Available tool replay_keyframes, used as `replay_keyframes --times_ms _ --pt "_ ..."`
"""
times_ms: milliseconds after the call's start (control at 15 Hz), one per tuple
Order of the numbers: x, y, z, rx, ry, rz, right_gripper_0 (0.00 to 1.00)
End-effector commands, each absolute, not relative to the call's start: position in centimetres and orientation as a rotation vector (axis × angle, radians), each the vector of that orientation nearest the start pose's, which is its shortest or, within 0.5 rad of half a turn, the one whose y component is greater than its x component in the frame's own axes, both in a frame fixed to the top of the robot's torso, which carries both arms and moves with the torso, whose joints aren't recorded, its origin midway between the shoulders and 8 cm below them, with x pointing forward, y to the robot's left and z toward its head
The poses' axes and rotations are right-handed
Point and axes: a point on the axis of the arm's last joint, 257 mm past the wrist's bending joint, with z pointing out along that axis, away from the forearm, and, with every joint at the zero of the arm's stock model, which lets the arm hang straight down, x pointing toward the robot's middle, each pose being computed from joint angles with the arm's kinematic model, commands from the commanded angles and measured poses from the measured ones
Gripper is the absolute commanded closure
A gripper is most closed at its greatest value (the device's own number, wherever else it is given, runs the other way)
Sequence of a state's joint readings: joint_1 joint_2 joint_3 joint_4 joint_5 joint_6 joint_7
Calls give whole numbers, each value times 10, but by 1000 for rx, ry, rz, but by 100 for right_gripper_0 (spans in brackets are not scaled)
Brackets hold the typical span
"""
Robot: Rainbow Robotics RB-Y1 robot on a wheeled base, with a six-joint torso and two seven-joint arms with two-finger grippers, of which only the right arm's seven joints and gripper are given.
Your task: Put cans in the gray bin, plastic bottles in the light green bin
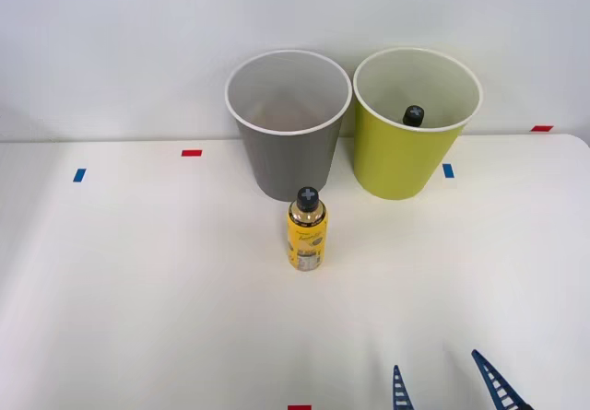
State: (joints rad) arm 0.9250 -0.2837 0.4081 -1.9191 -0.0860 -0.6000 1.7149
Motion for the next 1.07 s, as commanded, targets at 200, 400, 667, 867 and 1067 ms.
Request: replay_keyframes --times_ms 200,400,667,867,1067 --pt "243 -179 -276 -156 1562 70 0" --pt "243 -179 -276 -156 1562 70 0" --pt "243 -179 -276 -156 1562 70 0" --pt "243 -179 -276 -156 1562 70 0" --pt "243 -179 -276 -156 1562 70 0"
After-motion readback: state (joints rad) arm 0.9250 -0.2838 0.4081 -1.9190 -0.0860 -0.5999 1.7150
